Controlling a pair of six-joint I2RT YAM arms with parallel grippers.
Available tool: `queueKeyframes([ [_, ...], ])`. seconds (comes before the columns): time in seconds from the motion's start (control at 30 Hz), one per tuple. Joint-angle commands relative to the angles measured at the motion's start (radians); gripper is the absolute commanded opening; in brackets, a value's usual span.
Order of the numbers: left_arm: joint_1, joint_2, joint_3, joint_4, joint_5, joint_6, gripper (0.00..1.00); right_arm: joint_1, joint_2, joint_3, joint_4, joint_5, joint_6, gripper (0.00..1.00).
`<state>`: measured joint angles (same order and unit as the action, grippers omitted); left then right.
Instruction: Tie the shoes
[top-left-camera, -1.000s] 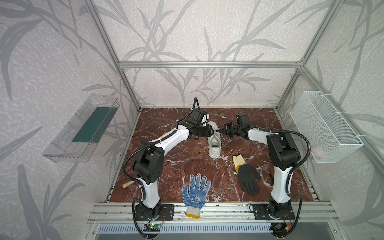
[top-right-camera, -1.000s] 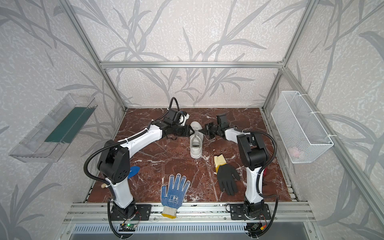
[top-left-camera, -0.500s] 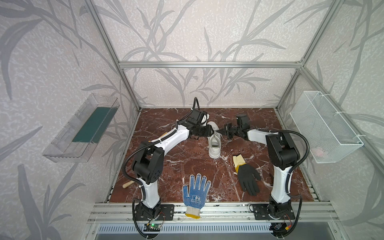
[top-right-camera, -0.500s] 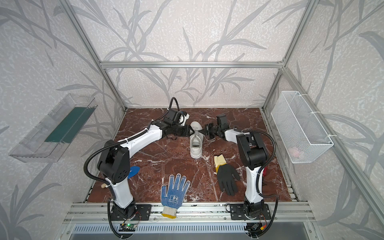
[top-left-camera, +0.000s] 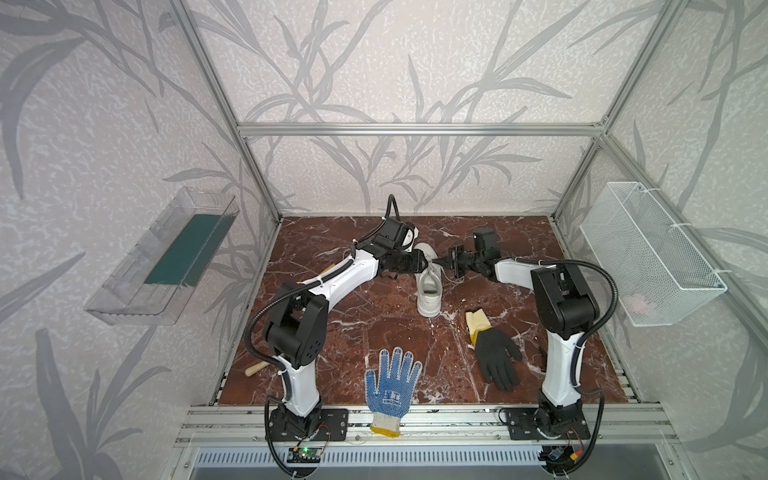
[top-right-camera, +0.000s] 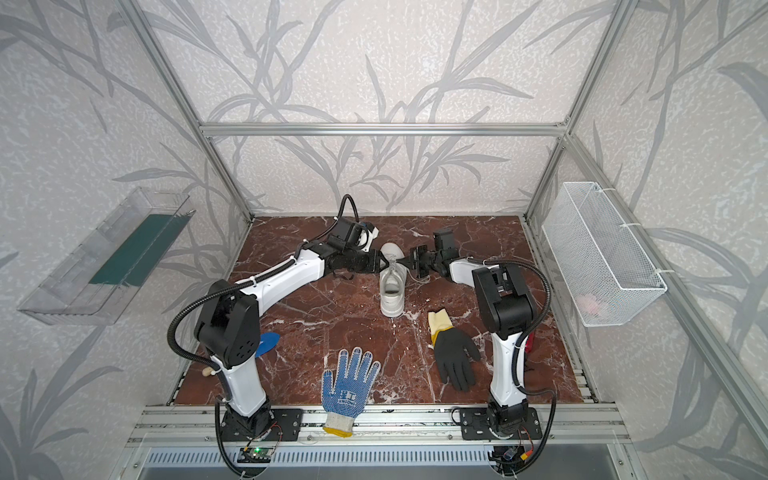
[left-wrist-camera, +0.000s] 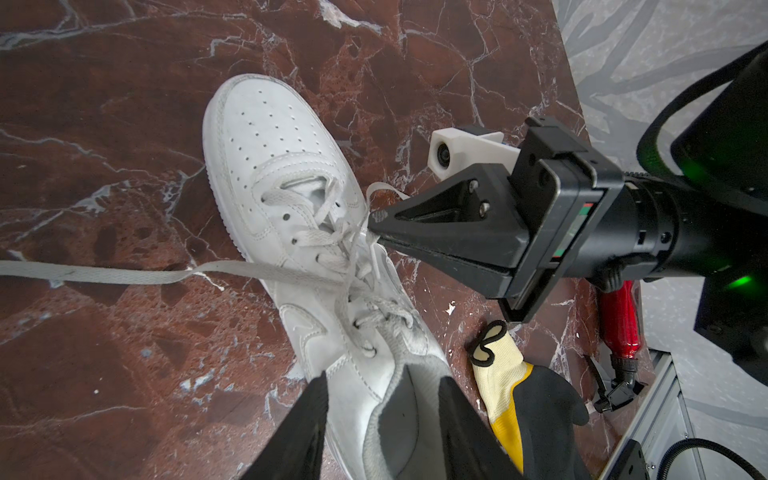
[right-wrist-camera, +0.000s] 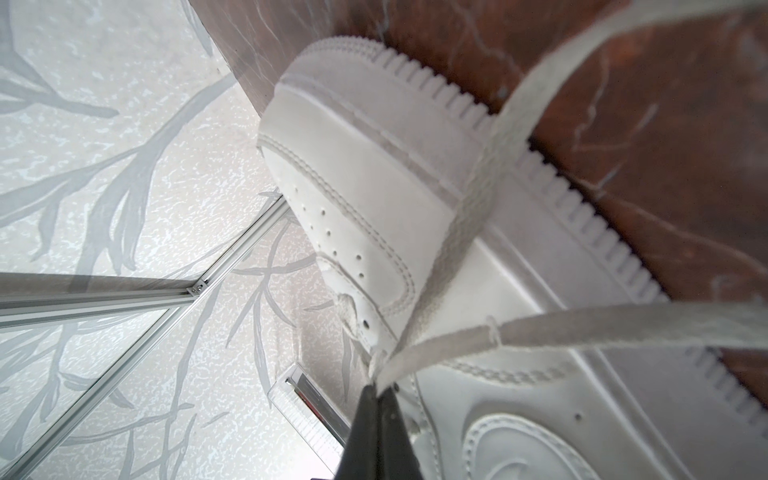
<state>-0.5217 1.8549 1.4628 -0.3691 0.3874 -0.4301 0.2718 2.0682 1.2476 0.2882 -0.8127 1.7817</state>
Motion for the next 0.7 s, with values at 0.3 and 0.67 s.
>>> queueKeyframes([
  [0.3,-0.002,-0.005,-0.018,0.004,-0.007,-0.009,0.46,-0.002,0.026,0.009,0.034,-0.017,0.019,0.0],
  [0.67,-0.002,-0.007,-0.023,0.004,-0.005,-0.01,0.46,-0.006,0.012,-0.011,0.045,-0.026,-0.012,0.0],
])
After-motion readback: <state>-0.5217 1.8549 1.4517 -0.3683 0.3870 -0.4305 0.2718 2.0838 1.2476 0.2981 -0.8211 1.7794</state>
